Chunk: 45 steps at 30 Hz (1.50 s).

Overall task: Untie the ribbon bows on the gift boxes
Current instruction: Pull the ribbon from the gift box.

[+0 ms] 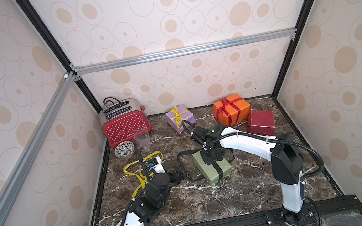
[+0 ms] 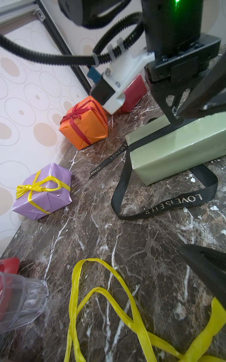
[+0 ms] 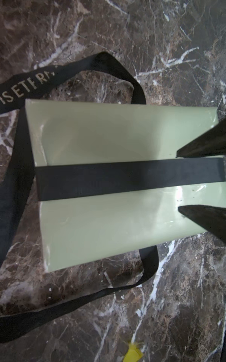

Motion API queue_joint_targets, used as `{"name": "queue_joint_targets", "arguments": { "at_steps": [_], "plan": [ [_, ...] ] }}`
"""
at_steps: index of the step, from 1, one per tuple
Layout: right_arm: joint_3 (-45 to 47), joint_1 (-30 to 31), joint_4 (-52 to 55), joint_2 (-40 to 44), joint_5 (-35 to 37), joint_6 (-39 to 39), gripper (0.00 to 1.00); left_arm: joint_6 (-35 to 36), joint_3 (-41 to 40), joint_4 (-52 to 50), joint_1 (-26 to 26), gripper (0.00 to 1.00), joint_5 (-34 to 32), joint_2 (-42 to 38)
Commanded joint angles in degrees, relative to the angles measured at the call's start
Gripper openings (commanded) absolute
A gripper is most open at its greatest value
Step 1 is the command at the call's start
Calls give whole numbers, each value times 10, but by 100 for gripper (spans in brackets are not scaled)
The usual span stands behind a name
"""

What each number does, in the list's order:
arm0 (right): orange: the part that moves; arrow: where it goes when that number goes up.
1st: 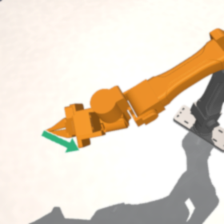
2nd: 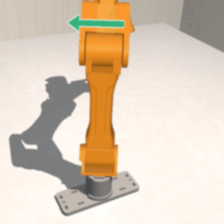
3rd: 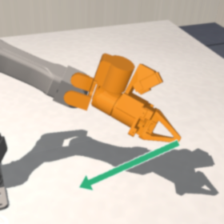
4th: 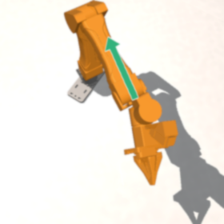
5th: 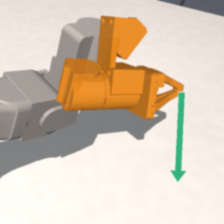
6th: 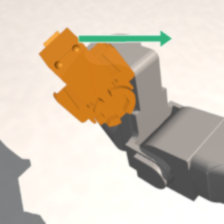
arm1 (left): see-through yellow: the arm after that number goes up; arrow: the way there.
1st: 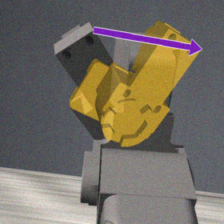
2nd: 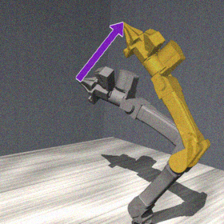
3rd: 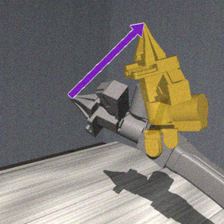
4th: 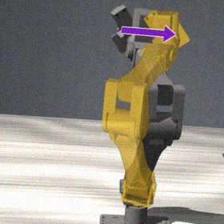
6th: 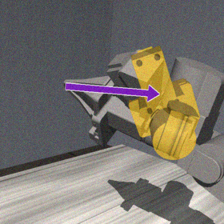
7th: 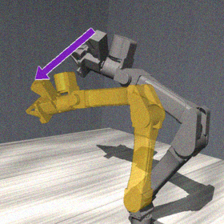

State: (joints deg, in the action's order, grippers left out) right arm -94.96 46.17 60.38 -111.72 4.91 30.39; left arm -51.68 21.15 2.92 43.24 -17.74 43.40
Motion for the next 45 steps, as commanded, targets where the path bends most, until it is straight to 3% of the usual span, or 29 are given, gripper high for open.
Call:
{"name": "queue_joint_targets", "arguments": {
  "at_steps": [1,11,25,35,45],
  "plan": [
    [-28,-1,53,-29,10,-6,40,-17,-1,2,2,99,-23,-10],
    [16,-20,32,-34,-32,-11,37,-20,-3,2,1,99,-31,-8],
    [76,-20,-54,-44,-134,-20,1,-20,-8,3,2,99,-42,-16],
    [202,-47,-302,62,-292,44,0,-19,-8,3,1,99,-42,-16],
    [305,-81,-516,182,-366,130,0,-18,-6,10,2,100,-33,1]
  ]
}}
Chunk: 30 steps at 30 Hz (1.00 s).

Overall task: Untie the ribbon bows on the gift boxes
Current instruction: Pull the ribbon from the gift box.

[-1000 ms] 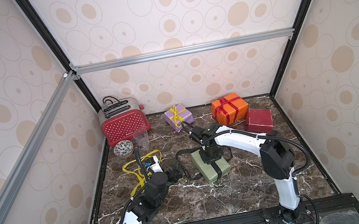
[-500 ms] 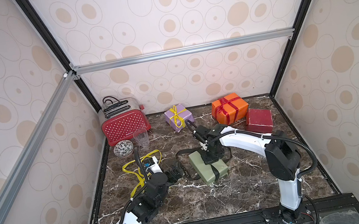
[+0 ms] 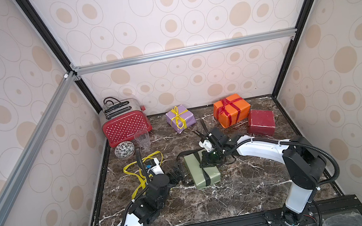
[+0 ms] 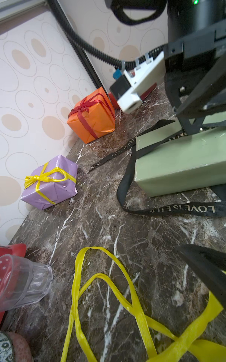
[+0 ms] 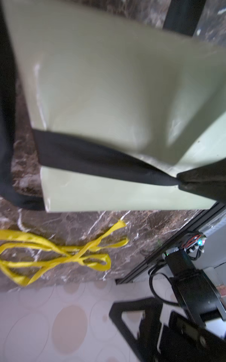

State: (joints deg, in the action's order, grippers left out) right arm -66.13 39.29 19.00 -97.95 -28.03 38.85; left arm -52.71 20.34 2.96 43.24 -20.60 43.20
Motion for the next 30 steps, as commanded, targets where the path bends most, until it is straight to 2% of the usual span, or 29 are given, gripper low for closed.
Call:
{"name": "queue_joint_targets", "arguments": {
  "at_steps": [1,14,22,30],
  "plan": [
    [24,-15,-120,56,-36,51,0,-7,3,11,2,99,-4,4],
    [2,-29,-168,175,-14,61,0,-3,8,23,2,99,14,28],
    [-107,-39,-139,217,11,30,0,3,12,32,2,99,27,42],
    [-249,-48,-103,189,4,10,0,14,18,40,1,99,39,51]
  ]
}}
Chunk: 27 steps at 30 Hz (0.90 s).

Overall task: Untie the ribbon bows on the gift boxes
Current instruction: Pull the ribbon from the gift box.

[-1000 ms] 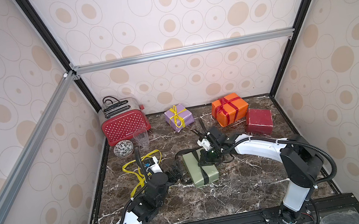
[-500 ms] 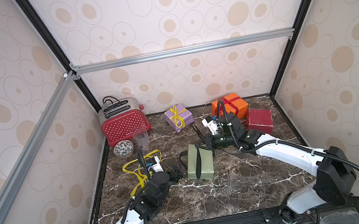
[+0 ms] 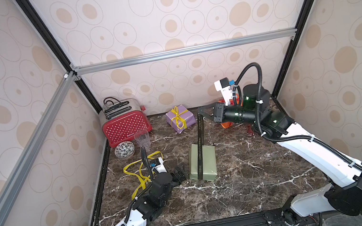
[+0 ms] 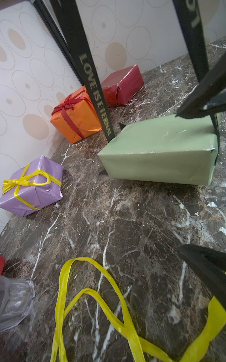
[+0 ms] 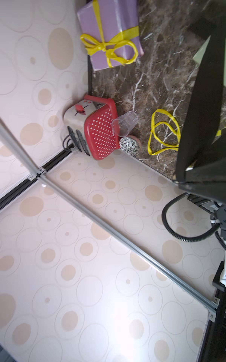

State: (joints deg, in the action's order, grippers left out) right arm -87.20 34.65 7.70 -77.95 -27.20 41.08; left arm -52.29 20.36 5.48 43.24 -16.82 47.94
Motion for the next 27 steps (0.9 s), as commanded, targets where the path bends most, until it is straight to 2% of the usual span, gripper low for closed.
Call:
{"name": "queue_joint_targets", "arguments": {
  "at_steps": [1,16,27],
  "plan": [
    [-59,-2,16,-14,-4,-16,0,12,17,17,1,99,4,5],
    [-314,-7,128,-94,6,-51,0,24,25,33,2,99,28,27],
    [-504,-9,183,-151,18,-49,0,32,24,42,1,99,35,27]
  ]
}}
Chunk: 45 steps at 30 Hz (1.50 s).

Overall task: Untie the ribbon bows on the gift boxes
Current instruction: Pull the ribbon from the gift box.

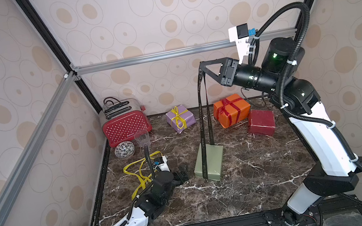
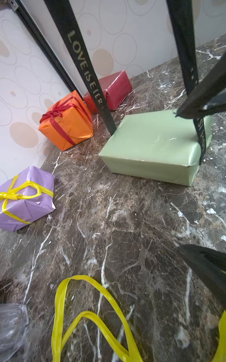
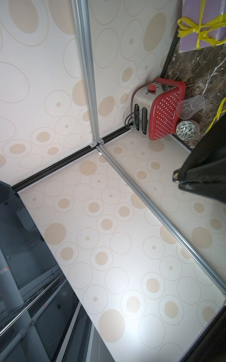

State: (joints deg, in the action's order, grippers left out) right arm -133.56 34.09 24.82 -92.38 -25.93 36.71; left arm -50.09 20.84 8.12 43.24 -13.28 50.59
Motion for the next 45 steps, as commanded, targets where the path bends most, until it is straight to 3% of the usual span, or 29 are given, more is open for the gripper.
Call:
{"name": "queue_joint_targets", "arguments": {
  "at_steps": [1,7,12,19,25,33,36,45],
  "plan": [
    [-57,-3,17,-11,8,-6,0,10,19,16,2,99,1,2],
    [-165,-33,33,-47,16,14,0,15,24,27,2,99,14,18],
    [-160,-75,2,-45,-1,54,0,32,30,47,2,99,39,35],
    [-118,-99,-9,-18,-26,69,0,92,46,150,2,99,178,73],
    [-82,-109,9,21,-44,75,0,72,72,285,5,99,264,122],
    [42,-111,0,90,-57,77,0,116,186,362,4,99,318,197],
    [57,-112,9,102,-66,79,0,136,235,415,3,99,362,249],
    [130,-113,30,158,-80,77,0,165,458,366,-11,99,549,396]
  ]
}}
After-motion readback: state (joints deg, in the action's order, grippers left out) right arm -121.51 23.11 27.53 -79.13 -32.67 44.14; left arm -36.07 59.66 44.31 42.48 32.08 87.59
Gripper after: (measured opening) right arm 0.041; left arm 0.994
